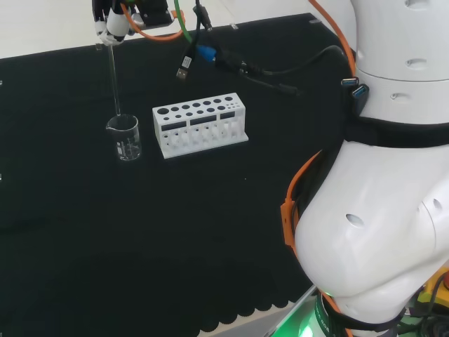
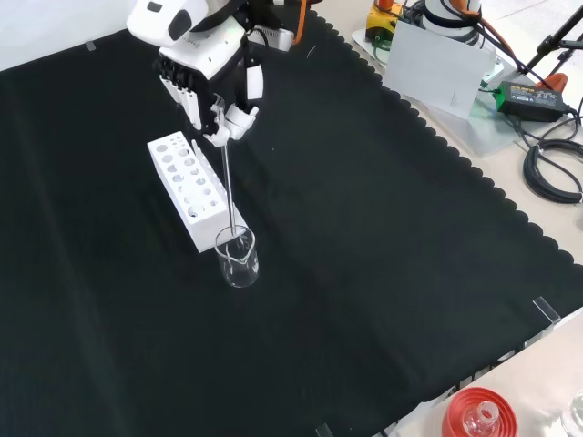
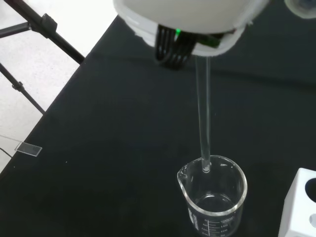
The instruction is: Stir in the beaker to the left of the white test tube rack with the glass rod.
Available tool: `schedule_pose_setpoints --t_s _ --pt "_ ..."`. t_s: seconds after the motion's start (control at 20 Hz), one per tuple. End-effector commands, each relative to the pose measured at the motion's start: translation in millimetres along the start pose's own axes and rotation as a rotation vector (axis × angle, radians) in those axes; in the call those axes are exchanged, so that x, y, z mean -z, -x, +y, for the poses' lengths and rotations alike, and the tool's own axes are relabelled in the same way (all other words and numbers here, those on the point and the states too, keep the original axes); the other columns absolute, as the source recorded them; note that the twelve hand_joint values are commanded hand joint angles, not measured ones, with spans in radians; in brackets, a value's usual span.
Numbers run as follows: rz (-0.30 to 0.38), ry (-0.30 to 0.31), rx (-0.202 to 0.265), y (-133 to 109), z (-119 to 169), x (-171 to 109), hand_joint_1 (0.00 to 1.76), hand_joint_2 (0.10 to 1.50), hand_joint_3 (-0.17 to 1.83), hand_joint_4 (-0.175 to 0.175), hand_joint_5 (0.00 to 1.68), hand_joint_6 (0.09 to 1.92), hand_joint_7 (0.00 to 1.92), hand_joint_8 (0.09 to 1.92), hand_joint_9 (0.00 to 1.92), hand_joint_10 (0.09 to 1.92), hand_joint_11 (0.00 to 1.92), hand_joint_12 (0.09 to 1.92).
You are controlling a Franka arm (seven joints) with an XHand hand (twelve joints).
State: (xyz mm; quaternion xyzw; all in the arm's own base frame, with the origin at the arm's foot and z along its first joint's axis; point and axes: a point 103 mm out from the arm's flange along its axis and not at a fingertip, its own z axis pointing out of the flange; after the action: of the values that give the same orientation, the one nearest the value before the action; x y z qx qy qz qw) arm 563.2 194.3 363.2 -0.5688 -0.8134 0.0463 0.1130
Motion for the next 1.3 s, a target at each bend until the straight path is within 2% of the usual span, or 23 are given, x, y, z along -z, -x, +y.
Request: schedule_pose_setpoints --t_s 0.05,0.7,1.3 --pt "0.012 -0.013 0.004 6 5 -9 1.33 0.61 0.71 -0.175 1.22 0.58 1.45 0.59 1.80 0.22 1.60 0.56" --pt "0.015 -0.063 -0.024 28 16 -55 1.33 0.61 0.71 -0.175 1.22 0.58 1.45 0.59 1.81 0.22 1.60 0.56" --pt "0.018 -0.091 -0.022 13 22 -75 1.33 0.62 0.70 -0.175 1.21 0.58 1.45 0.59 1.81 0.21 1.60 0.56"
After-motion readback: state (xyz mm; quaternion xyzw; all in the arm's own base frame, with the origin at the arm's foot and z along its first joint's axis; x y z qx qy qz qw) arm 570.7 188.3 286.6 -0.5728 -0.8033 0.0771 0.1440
